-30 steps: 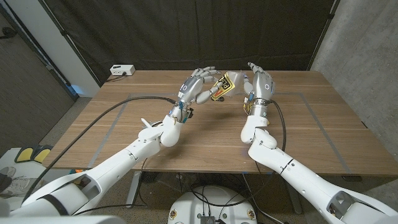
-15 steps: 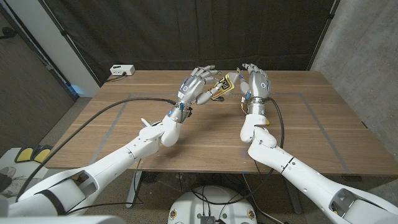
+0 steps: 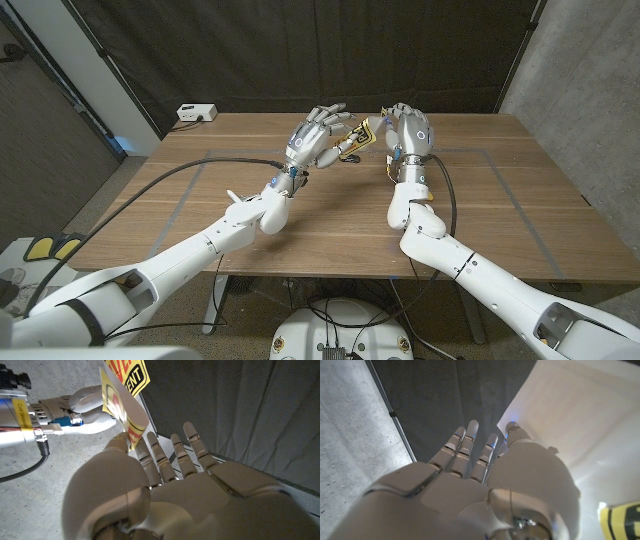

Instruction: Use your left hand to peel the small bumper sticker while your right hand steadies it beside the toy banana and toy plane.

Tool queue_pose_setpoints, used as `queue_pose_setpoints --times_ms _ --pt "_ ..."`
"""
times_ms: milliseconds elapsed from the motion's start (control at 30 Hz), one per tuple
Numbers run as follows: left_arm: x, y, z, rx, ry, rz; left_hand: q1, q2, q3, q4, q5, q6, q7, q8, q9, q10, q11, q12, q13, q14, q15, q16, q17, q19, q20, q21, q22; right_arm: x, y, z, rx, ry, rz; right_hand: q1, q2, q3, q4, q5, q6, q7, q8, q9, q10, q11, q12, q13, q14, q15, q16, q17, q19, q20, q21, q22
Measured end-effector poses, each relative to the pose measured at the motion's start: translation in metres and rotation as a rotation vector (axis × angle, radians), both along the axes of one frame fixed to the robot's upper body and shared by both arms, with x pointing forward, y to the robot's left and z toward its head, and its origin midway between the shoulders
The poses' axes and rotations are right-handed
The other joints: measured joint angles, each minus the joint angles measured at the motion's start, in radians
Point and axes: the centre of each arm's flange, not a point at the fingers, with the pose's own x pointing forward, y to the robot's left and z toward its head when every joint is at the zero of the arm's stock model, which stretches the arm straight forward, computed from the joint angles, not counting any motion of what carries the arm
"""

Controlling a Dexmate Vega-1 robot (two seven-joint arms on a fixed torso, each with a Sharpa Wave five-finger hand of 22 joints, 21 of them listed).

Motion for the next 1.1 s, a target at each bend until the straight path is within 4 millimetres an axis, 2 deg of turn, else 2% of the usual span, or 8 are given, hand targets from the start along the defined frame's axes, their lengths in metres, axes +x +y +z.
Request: queue_pose_setpoints --times_ms 100,233,467,733,833,933,1033,1100 --pt "0.0 -0.002 -0.001 0.001 -0.005 0.005 0.0 0.0 0.0 0.0 0.007 0.0 0.0 0.0 0.001 0.0 0.0 0.0 0.0 0.0 0.0 0.0 0.0 0.0 0.0 0.0 0.0 -0.002 0.0 -0.001 -0.003 -0.032 0.003 -0.003 -0.005 -0.01 0.0 0.0 0.092 0.009 0.036 0.008 0.039 0.001 0.034 0.023 0.035 -0.001 0.0 0.007 0.009 -0.009 0.011 0.001" --pt "-0.001 -0.004 -0.002 0.001 -0.011 0.008 0.0 0.0 -0.004 0.004 0.007 -0.002 -0.002 0.0 0.001 0.0 0.0 0.0 0.0 0.0 0.0 -0.004 0.0 0.0 0.0 0.0 0.0 -0.004 0.0 -0.002 0.001 -0.064 0.013 0.001 -0.009 -0.015 0.004 0.0 0.131 0.009 0.055 0.014 0.061 0.001 0.054 0.038 0.059 -0.004 -0.006 0.012 0.023 -0.006 0.023 0.001" --pt "-0.002 -0.009 -0.004 0.001 -0.014 0.009 0.0 0.0 -0.008 0.008 0.011 -0.003 -0.003 0.0 0.005 0.0 0.0 0.0 0.005 0.0 0.0 -0.004 0.0 -0.002 -0.002 0.0 0.0 -0.006 -0.004 -0.005 0.035 -0.109 0.059 0.008 -0.015 -0.02 -0.002 0.0 0.138 0.017 0.075 0.02 0.098 -0.002 0.086 0.061 0.084 -0.003 -0.02 0.02 0.026 -0.004 0.029 0.005" --pt "-0.004 -0.016 -0.006 0.006 -0.011 0.001 0.0 0.0 -0.016 0.016 0.011 -0.012 -0.012 -0.007 -0.014 0.0 0.0 0.0 0.011 0.0 0.0 -0.004 0.0 -0.004 -0.004 0.004 0.0 -0.012 -0.003 -0.007 0.076 -0.196 0.118 0.04 0.009 -0.02 -0.002 0.002 0.11 0.032 0.076 0.091 0.115 -0.002 0.138 0.11 0.118 -0.005 -0.025 0.056 0.031 -0.009 0.041 0.01" --pt "-0.004 -0.018 -0.006 0.011 -0.006 0.009 -0.03 -0.015 -0.053 0.05 -0.03 -0.088 -0.028 -0.067 -0.061 0.004 0.004 -0.008 0.023 0.005 0.0 -0.004 -0.003 0.009 -0.018 0.004 -0.001 -0.012 -0.005 -0.011 0.086 -0.216 0.112 0.043 0.013 -0.019 -0.001 0.004 0.104 0.027 0.076 0.102 0.115 -0.002 0.146 0.119 0.118 -0.005 -0.032 0.059 0.031 -0.009 0.044 0.011" --pt "-0.004 -0.02 -0.005 0.02 0.007 0.013 -0.148 -0.078 -0.135 0.104 -0.106 -0.167 -0.023 -0.149 -0.131 -0.007 0.014 -0.008 0.032 0.009 -0.002 -0.023 -0.013 0.01 -0.019 0.004 -0.005 -0.014 -0.005 -0.012 0.088 -0.247 0.111 0.039 0.017 -0.017 0.002 0.004 0.097 0.03 0.082 0.108 0.115 -0.002 0.154 0.127 0.122 -0.009 -0.033 0.064 0.031 -0.009 0.049 0.011" --pt "-0.002 -0.02 -0.005 0.035 0.037 0.017 -0.31 -0.109 -0.222 0.158 -0.153 -0.208 0.001 -0.203 -0.175 -0.047 0.048 -0.019 0.037 -0.001 0.0 -0.037 -0.014 -0.031 0.02 -0.02 -0.004 -0.016 -0.005 -0.012 0.085 -0.275 0.106 0.039 0.017 -0.017 0.002 0.004 0.097 0.03 0.086 0.116 0.115 -0.002 0.159 0.135 0.126 -0.006 -0.033 0.07 0.031 -0.009 0.049 0.011" --pt "-0.001 -0.019 -0.005 0.046 0.062 0.012 -0.395 -0.099 -0.257 0.171 -0.169 -0.211 0.042 -0.219 -0.193 -0.055 0.086 -0.019 0.042 -0.008 -0.001 -0.037 -0.013 -0.069 0.058 -0.036 0.001 -0.017 -0.005 -0.012 0.079 -0.293 0.106 0.039 0.017 -0.017 0.002 0.004 0.097 0.03 0.086 0.121 0.115 -0.002 0.163 0.137 0.126 -0.006 -0.033 0.072 0.031 -0.009 0.049 0.011"
